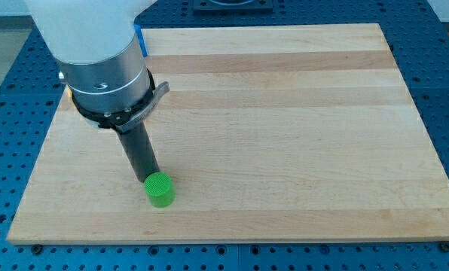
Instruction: Nudge yellow hexagon slightly up
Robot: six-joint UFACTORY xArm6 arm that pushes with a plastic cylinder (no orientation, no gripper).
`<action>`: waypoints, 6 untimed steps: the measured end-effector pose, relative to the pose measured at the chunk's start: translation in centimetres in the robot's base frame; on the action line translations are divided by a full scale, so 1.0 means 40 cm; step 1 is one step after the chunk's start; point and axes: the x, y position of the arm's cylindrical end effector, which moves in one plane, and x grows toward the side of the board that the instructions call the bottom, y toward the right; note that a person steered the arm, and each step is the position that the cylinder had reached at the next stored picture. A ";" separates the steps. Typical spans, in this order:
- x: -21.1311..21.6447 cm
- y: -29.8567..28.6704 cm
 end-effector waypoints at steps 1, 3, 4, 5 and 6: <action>0.000 -0.145; -0.133 -0.413; -0.175 -0.441; -0.327 -0.362; -0.443 -0.222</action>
